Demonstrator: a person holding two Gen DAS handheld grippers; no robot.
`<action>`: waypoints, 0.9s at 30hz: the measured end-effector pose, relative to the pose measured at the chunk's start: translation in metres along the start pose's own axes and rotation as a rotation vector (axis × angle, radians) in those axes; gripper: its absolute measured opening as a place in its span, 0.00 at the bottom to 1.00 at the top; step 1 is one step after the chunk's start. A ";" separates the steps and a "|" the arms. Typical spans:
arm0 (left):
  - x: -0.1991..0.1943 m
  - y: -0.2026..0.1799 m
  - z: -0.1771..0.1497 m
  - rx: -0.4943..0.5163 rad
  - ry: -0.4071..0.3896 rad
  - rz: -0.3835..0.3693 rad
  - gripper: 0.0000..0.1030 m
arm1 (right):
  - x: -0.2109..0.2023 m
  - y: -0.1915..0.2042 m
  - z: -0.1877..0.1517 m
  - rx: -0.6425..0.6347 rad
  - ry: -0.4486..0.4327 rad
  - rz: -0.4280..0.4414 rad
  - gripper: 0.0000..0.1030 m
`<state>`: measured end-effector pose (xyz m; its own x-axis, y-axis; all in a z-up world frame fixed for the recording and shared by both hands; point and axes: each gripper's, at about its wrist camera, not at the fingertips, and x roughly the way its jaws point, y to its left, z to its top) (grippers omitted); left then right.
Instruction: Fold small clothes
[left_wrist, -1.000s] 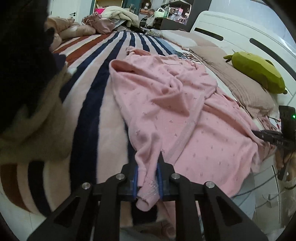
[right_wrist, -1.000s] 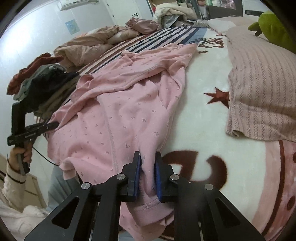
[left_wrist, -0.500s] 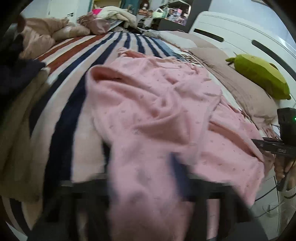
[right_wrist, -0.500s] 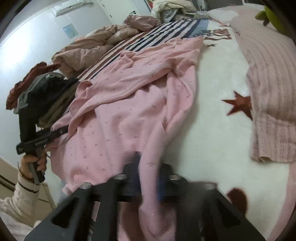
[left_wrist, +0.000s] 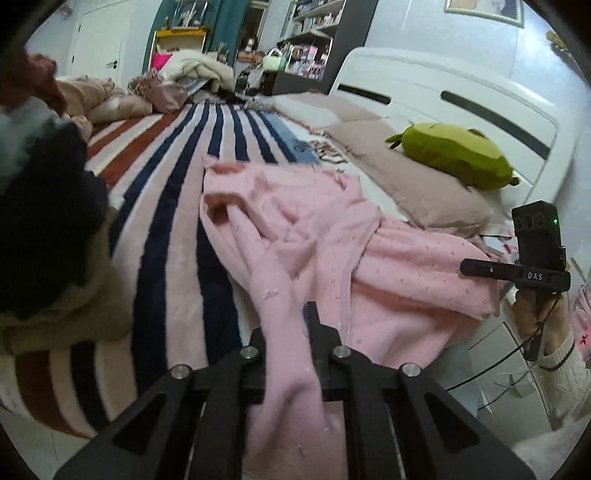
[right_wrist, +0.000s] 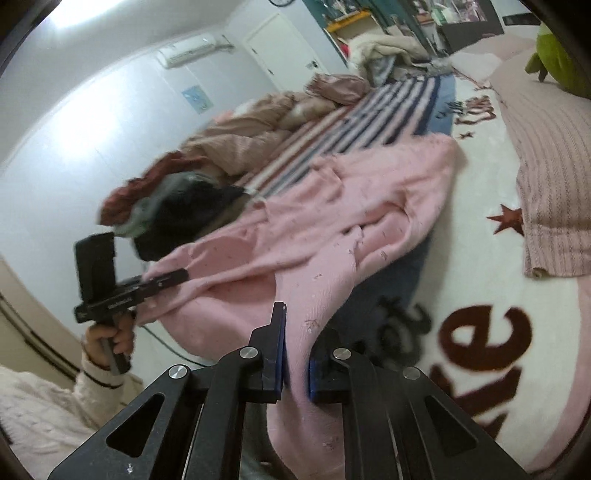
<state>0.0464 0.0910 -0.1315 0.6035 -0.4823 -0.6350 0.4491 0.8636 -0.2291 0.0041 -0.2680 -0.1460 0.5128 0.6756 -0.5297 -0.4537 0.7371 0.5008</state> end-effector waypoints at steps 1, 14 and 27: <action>-0.009 -0.003 0.001 0.006 -0.014 -0.009 0.06 | -0.005 0.004 0.001 -0.003 -0.012 0.010 0.04; 0.047 0.004 0.113 0.057 -0.099 0.117 0.06 | 0.023 -0.034 0.117 0.000 -0.089 -0.189 0.04; 0.206 0.095 0.126 -0.054 0.180 0.312 0.08 | 0.127 -0.140 0.148 0.124 0.142 -0.447 0.06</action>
<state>0.2967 0.0552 -0.1916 0.5781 -0.1647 -0.7992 0.2232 0.9740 -0.0393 0.2406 -0.2875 -0.1820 0.5292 0.2950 -0.7956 -0.1166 0.9540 0.2762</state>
